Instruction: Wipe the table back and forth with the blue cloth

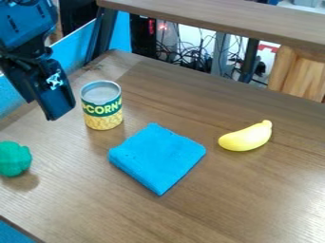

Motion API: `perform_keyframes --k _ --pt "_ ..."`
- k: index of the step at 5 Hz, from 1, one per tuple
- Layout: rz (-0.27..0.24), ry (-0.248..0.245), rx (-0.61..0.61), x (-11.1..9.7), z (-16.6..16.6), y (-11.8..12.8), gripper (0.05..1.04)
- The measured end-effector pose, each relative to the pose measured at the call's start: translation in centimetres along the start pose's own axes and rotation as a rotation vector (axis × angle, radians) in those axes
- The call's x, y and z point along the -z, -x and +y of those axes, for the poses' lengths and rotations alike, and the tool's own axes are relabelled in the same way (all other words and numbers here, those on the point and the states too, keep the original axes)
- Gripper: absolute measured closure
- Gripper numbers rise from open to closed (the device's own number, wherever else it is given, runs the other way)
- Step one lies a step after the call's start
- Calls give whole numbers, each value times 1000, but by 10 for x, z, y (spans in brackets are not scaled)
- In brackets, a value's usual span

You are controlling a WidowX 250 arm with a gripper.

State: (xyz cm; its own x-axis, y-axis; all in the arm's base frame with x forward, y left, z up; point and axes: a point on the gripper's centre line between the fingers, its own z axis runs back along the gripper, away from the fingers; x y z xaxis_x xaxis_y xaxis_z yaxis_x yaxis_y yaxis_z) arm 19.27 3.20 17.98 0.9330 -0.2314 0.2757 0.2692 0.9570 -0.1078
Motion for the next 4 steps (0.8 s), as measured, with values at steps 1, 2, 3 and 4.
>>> perform_keyframes --k 1,2,3,4 --pt "6 6 1 5 1 1 73" --pt "-45 43 43 51 13 -19 73" --pt "-54 8 81 89 0 -45 73" --pt "-106 -49 31 115 -9 -67 73"
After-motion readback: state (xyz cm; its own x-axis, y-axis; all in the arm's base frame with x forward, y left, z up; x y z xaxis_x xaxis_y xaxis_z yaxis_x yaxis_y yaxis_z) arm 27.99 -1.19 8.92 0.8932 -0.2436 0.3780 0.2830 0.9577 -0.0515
